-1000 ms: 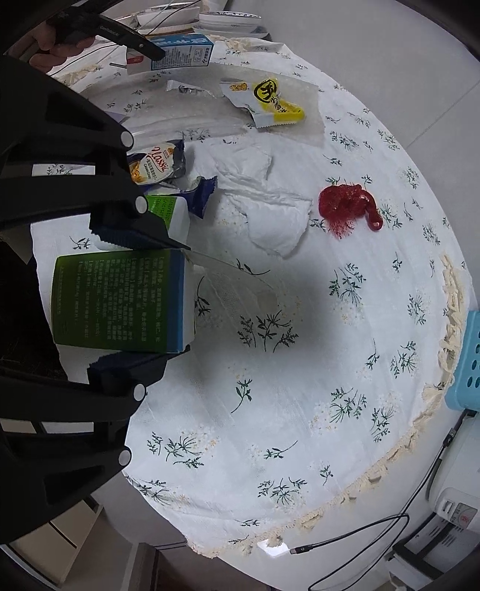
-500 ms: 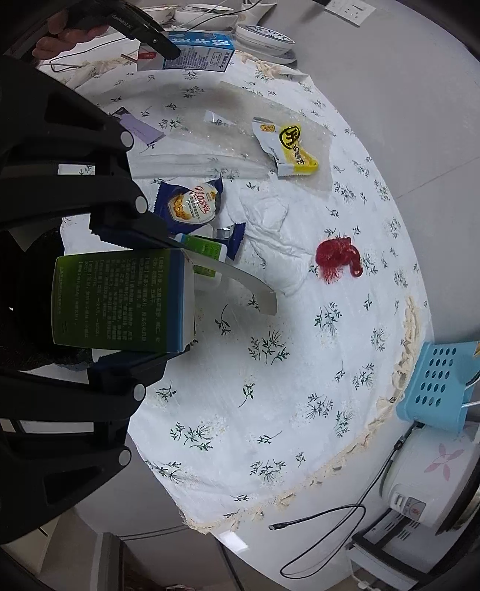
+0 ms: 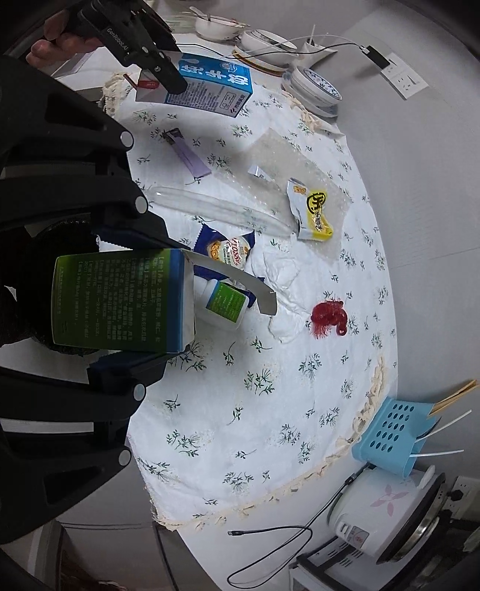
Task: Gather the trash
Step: 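Lift the milk carton and green box and carry both toward the black bin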
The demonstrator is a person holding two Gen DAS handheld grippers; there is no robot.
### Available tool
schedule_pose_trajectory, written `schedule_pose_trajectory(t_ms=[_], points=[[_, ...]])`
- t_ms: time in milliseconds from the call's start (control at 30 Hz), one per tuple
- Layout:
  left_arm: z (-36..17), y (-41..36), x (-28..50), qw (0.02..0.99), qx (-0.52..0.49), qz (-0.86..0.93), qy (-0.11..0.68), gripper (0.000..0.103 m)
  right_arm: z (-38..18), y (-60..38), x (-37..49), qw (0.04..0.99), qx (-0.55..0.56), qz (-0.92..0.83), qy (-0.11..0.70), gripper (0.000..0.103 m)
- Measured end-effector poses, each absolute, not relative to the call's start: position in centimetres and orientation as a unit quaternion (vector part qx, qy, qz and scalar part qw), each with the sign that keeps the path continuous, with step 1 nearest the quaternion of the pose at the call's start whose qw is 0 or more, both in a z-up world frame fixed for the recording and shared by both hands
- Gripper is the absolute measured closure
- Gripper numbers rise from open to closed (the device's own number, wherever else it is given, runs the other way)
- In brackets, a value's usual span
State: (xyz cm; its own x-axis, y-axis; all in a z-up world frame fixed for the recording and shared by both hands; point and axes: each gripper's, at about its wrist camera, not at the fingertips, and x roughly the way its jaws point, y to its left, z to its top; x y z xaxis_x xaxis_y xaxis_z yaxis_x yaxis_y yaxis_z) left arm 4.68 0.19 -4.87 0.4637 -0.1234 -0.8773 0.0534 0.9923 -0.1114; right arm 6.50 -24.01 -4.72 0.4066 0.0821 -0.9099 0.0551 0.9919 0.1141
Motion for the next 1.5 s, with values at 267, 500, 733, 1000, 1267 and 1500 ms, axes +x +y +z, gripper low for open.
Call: schedule_pose_trajectory(t_ms=[267,500,733,1000,1267,1500], points=[[-4.8,-1.3,1.0,0.854,-0.040,-0.045,0.516,0.039,-4.8,-23.4,3.5,0.841,0.045,0.038,0.538,0.059],[-5.0,-2.2,-1.9,0.854,-0.051,-0.046,0.515,0.039,-5.4,-23.1,1.3,0.839,0.032,0.052,0.541,0.059],[-6.1,-2.9,-4.4,0.851,-0.054,-0.045,0.520,0.039,-6.6,-23.1,-0.7,0.833,0.030,0.063,0.549,0.059],[-9.3,-3.5,-6.6,0.839,-0.062,-0.046,0.539,0.039,-9.0,-23.2,-2.8,0.822,0.024,0.070,0.564,0.059],[-12.8,-4.0,-8.4,0.827,-0.063,-0.045,0.557,0.039,-11.6,-23.7,-4.5,0.812,0.027,0.075,0.578,0.059],[-16.5,-4.4,-9.2,0.818,-0.056,-0.035,0.572,0.039,-14.5,-24.2,-5.6,0.807,0.026,0.072,0.586,0.059]])
